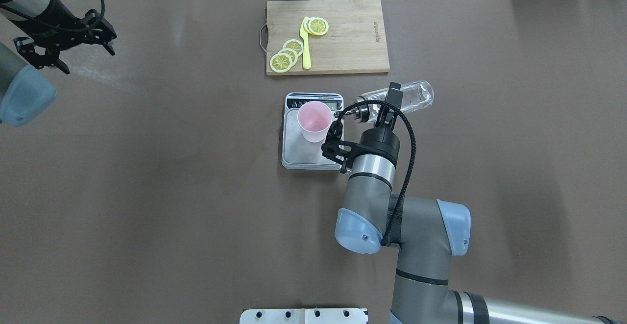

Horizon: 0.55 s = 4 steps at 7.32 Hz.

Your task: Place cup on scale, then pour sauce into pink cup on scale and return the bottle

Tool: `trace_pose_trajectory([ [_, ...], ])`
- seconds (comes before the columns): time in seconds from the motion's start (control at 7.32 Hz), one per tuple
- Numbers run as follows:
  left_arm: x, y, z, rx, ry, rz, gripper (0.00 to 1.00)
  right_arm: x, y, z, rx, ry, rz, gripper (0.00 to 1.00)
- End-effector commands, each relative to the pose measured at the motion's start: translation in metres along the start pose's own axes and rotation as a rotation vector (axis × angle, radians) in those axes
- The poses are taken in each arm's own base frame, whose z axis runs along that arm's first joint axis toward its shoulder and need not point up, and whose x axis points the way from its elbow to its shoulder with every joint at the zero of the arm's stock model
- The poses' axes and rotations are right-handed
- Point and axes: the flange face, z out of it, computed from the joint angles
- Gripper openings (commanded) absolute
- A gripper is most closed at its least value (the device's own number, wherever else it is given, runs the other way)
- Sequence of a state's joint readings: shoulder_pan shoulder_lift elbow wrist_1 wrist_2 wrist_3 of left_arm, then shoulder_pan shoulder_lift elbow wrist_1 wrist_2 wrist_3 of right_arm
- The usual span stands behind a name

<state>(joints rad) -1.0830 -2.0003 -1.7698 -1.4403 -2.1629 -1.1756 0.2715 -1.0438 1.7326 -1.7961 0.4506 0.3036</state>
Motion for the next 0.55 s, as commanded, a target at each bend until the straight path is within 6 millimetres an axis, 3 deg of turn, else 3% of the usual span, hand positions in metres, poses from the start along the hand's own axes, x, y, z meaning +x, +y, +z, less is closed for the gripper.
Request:
trace_pose_trajectory([
  [0.0, -0.001, -0.001, 0.002, -0.001, -0.003, -0.002, 0.98, -0.007, -0.005, 0.005, -0.007, 0.015, -0.020, 0.00],
  [0.14, -0.002, -0.001, 0.003, -0.002, -0.005, 0.007, 0.98, -0.008, -0.017, 0.005, -0.019, 0.023, -0.045, 0.00],
  [0.41, -0.008, -0.002, 0.006, -0.004, -0.012, 0.021, 0.98, -0.011, -0.019, 0.012, -0.028, 0.056, -0.074, 0.00],
])
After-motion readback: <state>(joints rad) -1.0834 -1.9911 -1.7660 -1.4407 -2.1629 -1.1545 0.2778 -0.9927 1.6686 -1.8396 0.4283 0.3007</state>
